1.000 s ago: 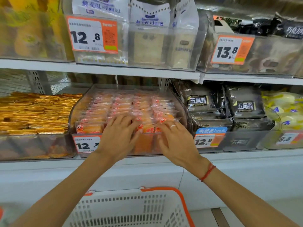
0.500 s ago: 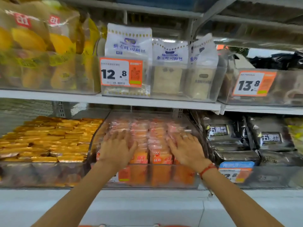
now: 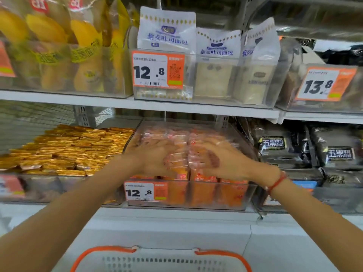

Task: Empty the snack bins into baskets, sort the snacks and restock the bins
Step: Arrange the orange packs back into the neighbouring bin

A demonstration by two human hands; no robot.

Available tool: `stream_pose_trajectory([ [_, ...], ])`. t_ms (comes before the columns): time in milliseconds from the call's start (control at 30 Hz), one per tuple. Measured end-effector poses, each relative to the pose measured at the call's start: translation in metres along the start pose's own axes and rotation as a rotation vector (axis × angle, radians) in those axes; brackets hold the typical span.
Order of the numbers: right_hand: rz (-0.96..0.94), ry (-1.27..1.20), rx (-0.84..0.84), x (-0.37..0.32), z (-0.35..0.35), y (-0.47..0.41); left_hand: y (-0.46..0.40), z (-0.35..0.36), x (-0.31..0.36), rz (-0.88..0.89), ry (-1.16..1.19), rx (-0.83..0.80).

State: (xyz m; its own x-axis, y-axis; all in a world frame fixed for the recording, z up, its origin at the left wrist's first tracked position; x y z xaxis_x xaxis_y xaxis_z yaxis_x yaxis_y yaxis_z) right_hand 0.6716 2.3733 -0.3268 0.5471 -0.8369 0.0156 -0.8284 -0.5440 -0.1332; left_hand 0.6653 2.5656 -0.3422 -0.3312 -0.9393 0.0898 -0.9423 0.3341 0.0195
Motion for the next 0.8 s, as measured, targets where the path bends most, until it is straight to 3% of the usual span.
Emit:
stream_pose_trajectory([
  [67,0.014,0.060,-0.166,-0.004,0.020,-0.007,-0.006,0.004,0.011,0.006,0.093,-0.048],
  [167,-0.001,0.170,-0.204,-0.007,0.022,-0.009,-0.007,0.002,0.014,0.047,0.106,-0.010],
  [300,0.114,-0.006,-0.245,0.033,0.055,-0.017,-0.014,0.012,0.002,0.018,0.173,0.006],
  [367,0.206,-0.068,-0.265,0.026,0.047,0.002,-0.019,0.011,0.002,-0.020,0.243,-0.021],
  [433,0.164,-0.051,-0.388,0.006,0.014,0.018,-0.016,0.004,0.008,-0.010,0.330,-0.082],
  [533,0.008,-0.149,-0.228,-0.011,-0.071,0.032,0.006,-0.014,0.004,0.047,0.215,-0.064],
  [667,0.003,0.011,-0.220,0.022,-0.017,0.036,0.035,-0.012,-0.011,0.102,0.110,0.016],
  [800,0.092,0.164,-0.072,0.018,0.011,0.041,0.041,0.019,-0.012,0.086,-0.030,0.211],
])
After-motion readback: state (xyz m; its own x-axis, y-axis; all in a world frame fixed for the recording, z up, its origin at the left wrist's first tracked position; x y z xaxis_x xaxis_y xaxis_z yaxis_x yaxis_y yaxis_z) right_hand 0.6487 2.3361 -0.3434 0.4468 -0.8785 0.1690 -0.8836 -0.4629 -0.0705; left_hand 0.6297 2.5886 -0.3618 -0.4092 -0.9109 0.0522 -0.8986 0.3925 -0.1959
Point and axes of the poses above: each hand's wrist, its own y-axis away from the middle knuckle, its own z-axis out of the palm, x = y × z, the point moved 6 cm from there along -y, towards the middle knuckle, and after that the axes turned 10 degrees about y, right-handed, at the moved point
